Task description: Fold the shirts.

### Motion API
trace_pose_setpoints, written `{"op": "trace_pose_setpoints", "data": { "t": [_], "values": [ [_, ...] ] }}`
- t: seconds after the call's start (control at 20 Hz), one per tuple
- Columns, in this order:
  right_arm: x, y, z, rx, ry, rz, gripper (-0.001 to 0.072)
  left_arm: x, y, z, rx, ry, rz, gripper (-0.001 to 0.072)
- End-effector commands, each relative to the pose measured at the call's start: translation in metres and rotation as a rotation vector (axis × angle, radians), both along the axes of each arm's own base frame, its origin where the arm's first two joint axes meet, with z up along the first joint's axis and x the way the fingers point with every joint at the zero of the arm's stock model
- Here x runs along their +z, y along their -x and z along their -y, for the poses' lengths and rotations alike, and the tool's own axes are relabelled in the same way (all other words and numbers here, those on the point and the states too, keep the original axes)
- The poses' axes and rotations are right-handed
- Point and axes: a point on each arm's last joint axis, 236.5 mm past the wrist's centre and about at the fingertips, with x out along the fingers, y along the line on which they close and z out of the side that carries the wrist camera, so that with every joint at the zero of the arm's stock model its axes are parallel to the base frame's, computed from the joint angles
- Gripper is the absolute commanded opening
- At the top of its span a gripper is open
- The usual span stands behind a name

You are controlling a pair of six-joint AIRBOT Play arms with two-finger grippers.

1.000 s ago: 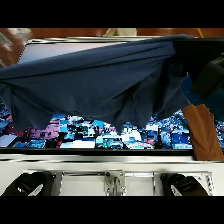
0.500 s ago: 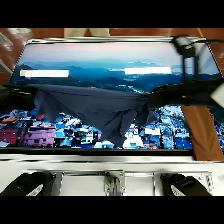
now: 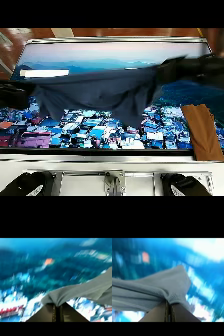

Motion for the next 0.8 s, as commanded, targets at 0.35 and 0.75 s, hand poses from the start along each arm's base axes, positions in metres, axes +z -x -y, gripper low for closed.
{"op": "trace_pose_setpoints", "data": {
  "t": [0.35,0.75],
  "values": [
    [0.064,0.103,0.051,-0.083,-0.039,0.053,0.0055,-0.095,0.085,0.018,-0.095,-0.065,-0.444,0.0043],
    [-0.126,-0.029,0.043,-0.169,0.288,-0.415,0.0055,-0.219,0.105,0.012,0.055,-0.136,-0.726,0.0044]
  ]
}}
